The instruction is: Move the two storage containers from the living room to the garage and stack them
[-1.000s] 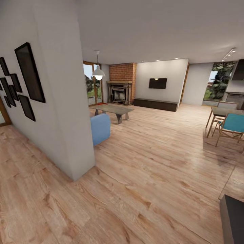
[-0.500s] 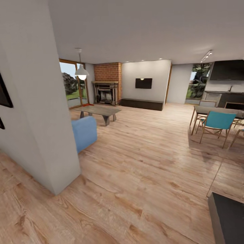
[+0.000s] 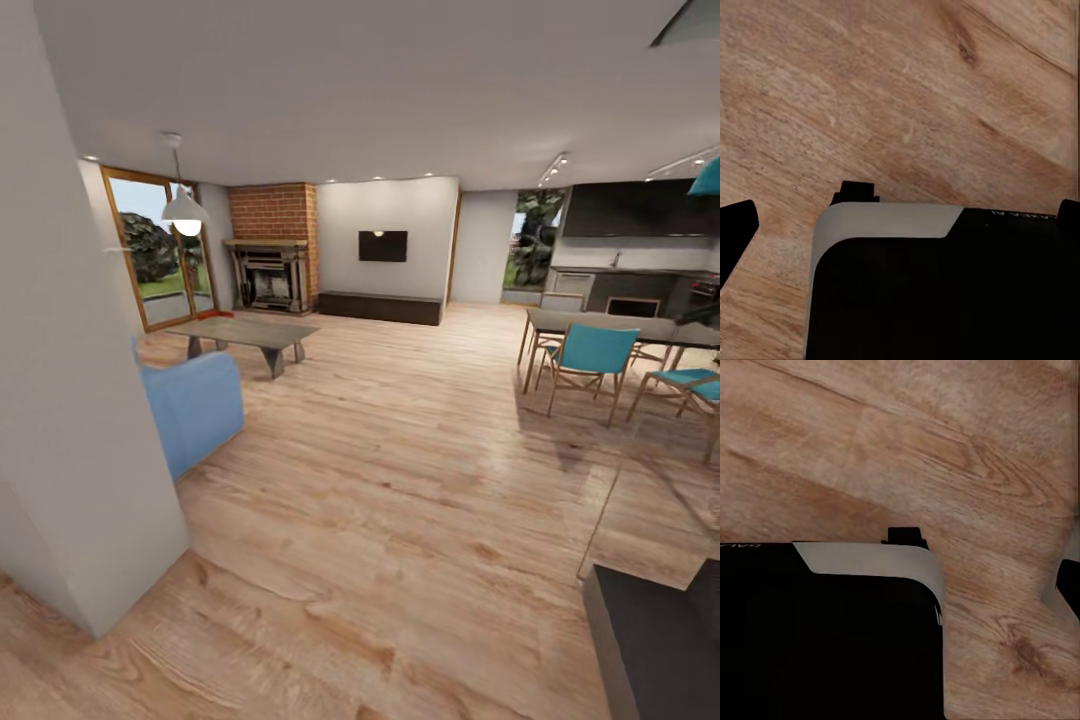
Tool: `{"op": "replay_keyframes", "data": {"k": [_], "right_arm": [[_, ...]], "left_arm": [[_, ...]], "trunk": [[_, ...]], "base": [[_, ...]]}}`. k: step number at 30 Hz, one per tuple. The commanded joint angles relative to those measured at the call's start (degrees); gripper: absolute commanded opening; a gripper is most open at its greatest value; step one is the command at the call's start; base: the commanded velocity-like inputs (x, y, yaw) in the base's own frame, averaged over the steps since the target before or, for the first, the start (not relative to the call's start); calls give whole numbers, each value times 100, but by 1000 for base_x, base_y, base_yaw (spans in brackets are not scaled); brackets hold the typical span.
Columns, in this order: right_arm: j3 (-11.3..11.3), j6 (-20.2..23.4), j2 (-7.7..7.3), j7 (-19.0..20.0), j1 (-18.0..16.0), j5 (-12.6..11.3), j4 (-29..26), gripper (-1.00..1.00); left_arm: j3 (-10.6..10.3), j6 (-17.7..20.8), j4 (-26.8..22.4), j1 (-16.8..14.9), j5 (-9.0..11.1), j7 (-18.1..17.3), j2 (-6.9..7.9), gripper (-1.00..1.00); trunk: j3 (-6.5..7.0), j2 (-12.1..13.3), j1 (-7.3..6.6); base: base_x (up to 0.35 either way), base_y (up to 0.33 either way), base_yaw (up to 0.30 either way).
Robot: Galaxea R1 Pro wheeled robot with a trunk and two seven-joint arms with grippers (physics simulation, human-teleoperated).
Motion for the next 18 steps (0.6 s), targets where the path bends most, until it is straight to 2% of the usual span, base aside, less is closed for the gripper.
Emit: {"op": "replay_keyframes", "data": {"k": [1,6,18], "right_arm": [[48,-26,4,-1,-7,-36,17,100],[48,-25,4,-2,-7,-36,17,100],[48,-26,4,1,-7,-36,17,100]], "left_arm": [[-8,-12,6,-3,56,-23,2,100],[-8,-4,5,-3,56,59,2,100],[-8,-12,5,-3,56,71,2,100]], "trunk": [[-6,-3,3],[-6,-3,3],[-6,-3,3]], "base": [[322,0,-245],[322,0,-202],[322,0,-14]]}}
